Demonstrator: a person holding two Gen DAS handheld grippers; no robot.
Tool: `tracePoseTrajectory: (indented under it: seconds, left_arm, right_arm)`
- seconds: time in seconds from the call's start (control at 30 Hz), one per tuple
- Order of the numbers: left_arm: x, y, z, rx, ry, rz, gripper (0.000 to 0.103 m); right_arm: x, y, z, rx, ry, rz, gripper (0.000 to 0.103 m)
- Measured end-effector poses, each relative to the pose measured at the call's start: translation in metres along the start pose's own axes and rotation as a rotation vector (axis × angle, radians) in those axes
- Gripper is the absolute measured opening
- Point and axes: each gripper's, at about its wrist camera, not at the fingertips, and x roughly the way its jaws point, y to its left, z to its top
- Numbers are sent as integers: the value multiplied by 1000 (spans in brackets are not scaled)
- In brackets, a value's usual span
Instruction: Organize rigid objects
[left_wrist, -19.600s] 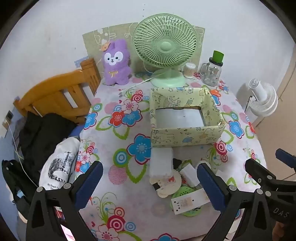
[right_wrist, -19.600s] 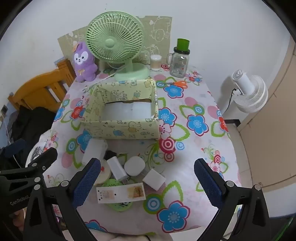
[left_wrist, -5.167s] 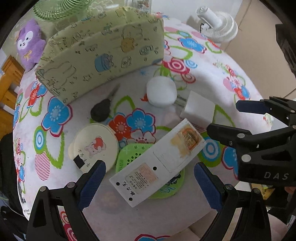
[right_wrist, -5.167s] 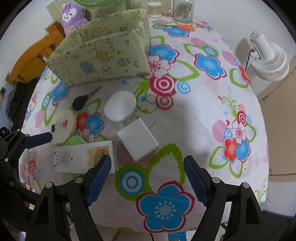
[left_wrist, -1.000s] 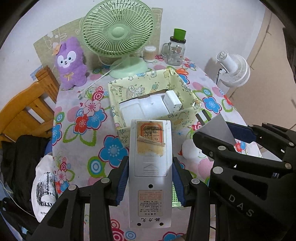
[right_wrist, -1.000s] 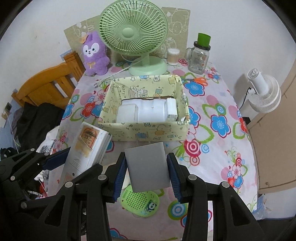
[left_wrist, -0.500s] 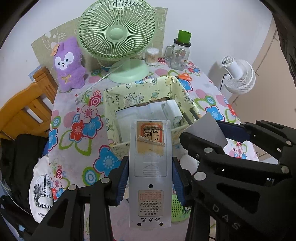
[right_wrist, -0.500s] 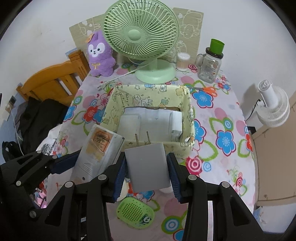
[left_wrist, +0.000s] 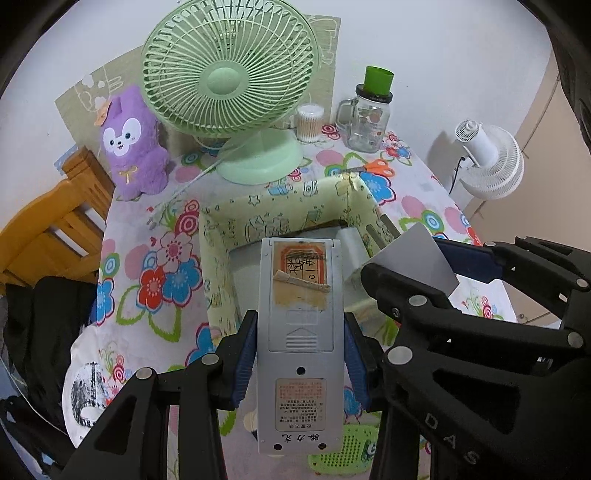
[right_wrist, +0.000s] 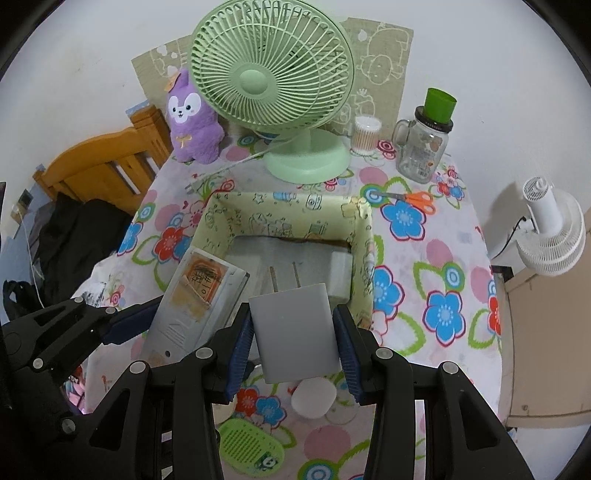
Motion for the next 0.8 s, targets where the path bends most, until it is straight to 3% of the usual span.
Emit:
tracePoseTrajectory:
  seconds: [0.8]
  left_arm:
    - [51, -4, 43, -31, 35, 20, 45]
  right_arm:
    - [47, -33, 42, -24, 28, -1, 47]
